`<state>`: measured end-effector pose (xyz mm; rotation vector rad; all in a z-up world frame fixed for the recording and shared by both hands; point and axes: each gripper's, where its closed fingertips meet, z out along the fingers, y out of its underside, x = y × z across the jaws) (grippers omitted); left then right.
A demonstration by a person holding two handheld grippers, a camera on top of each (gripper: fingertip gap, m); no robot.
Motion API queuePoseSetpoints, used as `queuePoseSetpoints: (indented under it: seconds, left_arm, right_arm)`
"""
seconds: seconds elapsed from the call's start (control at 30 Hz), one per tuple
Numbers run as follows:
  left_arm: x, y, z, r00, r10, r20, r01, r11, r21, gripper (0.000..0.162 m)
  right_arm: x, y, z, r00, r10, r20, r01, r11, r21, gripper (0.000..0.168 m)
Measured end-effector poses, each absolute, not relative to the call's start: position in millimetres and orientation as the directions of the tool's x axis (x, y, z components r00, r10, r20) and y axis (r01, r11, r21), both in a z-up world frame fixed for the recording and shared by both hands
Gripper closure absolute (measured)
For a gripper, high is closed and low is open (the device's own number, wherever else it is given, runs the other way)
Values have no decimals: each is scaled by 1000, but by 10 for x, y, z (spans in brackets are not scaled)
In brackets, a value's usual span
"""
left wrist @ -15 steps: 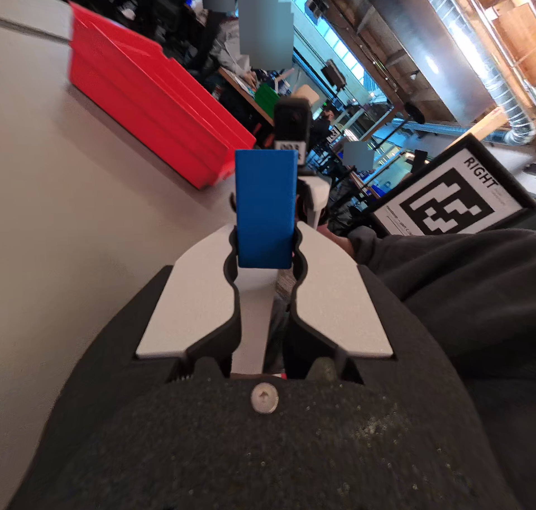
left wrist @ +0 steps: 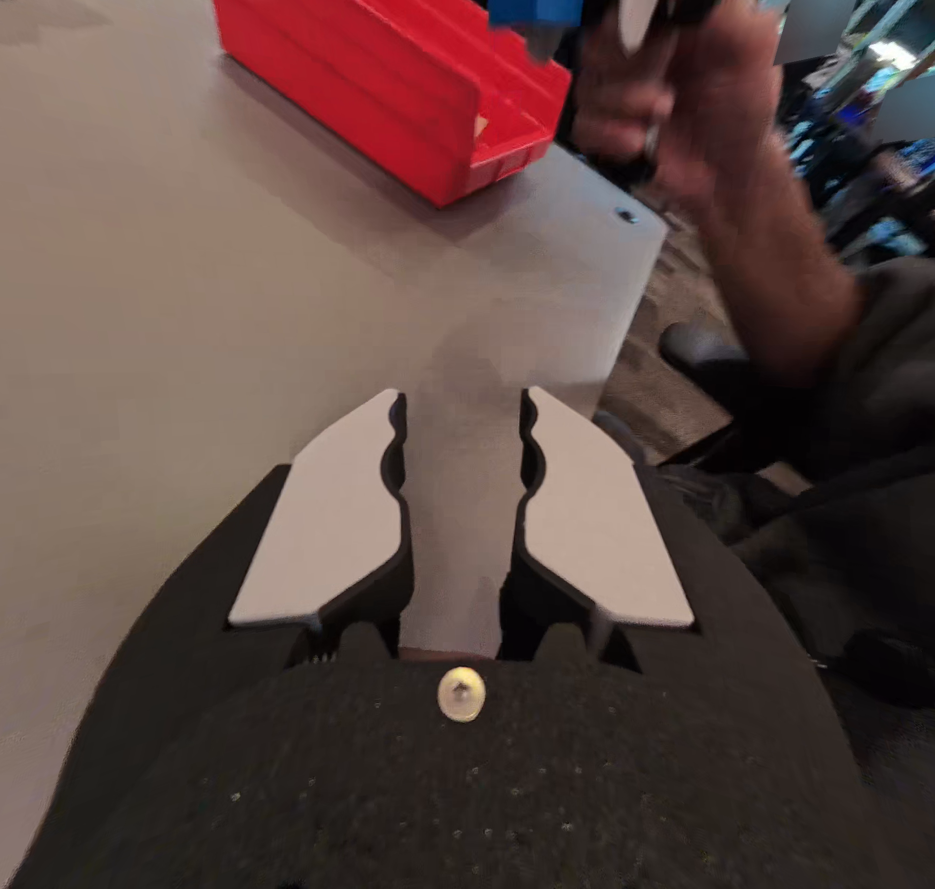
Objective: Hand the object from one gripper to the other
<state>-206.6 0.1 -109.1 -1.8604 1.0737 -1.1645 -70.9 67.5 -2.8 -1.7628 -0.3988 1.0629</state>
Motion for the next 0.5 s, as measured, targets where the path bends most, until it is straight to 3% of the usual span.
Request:
queuePoseSetpoints:
  seconds: [0.07,0.17,0.33,0.5]
  left_arm:
    - [-2142,-45,-1108,267,-899,346,-280,-416,-865,122]
    - [-2177,-15,-1082,284,-899,335,-271,-410,-871,122]
    - [-2155,-9,-1144,279,-884,374,-281,-448,-849,122]
    - [-2166,1,-1148,293,-901,320,-304,-405,-862,122]
  right_arm:
    - [-15,922,-92,809,535,-243,21,-439,-898,134]
    - [928,1240,-447,940,332,77,274,-602,-750,134]
    - [1339,1537,-1478,963,264,48,264,-902,-340,133]
    - [1267,1670,-1892,961,272,49,276,-942,-193,133]
